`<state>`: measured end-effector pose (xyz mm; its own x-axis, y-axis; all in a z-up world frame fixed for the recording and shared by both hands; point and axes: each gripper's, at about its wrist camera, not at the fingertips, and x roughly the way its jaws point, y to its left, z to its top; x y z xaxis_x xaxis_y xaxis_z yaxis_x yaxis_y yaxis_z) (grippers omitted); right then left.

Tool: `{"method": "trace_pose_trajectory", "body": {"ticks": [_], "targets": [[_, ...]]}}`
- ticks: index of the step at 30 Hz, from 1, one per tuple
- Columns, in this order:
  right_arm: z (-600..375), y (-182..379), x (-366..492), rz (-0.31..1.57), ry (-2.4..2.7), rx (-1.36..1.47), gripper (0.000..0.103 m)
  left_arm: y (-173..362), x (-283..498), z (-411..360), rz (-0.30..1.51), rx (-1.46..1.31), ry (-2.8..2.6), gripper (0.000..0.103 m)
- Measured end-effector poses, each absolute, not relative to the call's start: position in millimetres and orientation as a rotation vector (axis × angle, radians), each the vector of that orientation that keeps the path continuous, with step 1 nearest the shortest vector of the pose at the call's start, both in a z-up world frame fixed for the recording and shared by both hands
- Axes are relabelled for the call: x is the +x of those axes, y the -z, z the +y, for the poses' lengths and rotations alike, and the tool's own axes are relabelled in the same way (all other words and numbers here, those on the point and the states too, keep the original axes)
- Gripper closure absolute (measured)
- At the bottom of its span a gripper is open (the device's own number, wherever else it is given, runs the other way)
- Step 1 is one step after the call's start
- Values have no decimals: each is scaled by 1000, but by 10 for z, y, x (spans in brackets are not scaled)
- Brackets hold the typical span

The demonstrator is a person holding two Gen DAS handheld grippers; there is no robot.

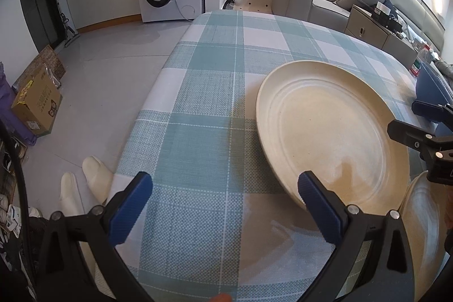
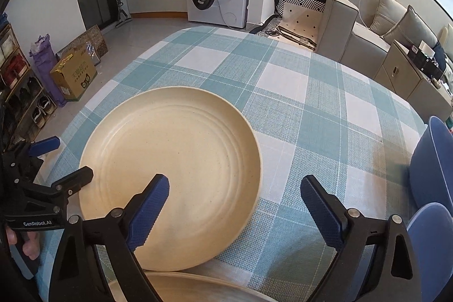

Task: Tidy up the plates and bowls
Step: 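Close the left gripper on the cream plate rim, then lift the held cream plate and carry it toward the plates beside the blue bowls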

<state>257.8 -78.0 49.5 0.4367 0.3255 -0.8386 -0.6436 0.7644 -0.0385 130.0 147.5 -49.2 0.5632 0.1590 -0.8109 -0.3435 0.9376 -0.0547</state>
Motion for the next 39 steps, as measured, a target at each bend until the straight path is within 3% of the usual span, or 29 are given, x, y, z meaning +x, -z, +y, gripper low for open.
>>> {"method": "trace_pose_trajectory", "body": {"ticks": [4, 10, 12, 20, 29, 32, 39], "targets": [[-758, -441, 2594, 958, -622, -391, 22, 507, 1303, 1520, 928, -236, -310, 0], [-735, -343, 2626, 988, -616, -400, 30, 521, 1306, 1512, 922, -235, -303, 1], [-735, -323, 2636, 993, -617, -401, 31, 528, 1304, 1505, 921, -245, -283, 5], [-725, -268, 2641, 1017, -644, -396, 40, 514, 1316, 1367, 902, -243, -166, 43], [-715, -294, 2598, 996, -640, -407, 60, 493, 1319, 1247, 892, -217, -122, 70], [-723, -314, 2581, 985, -637, -415, 65, 496, 1326, 1225, 894, -206, -121, 77], [-738, -317, 2552, 978, -640, -427, 66, 496, 1319, 1199, 894, -182, -136, 78]]}}
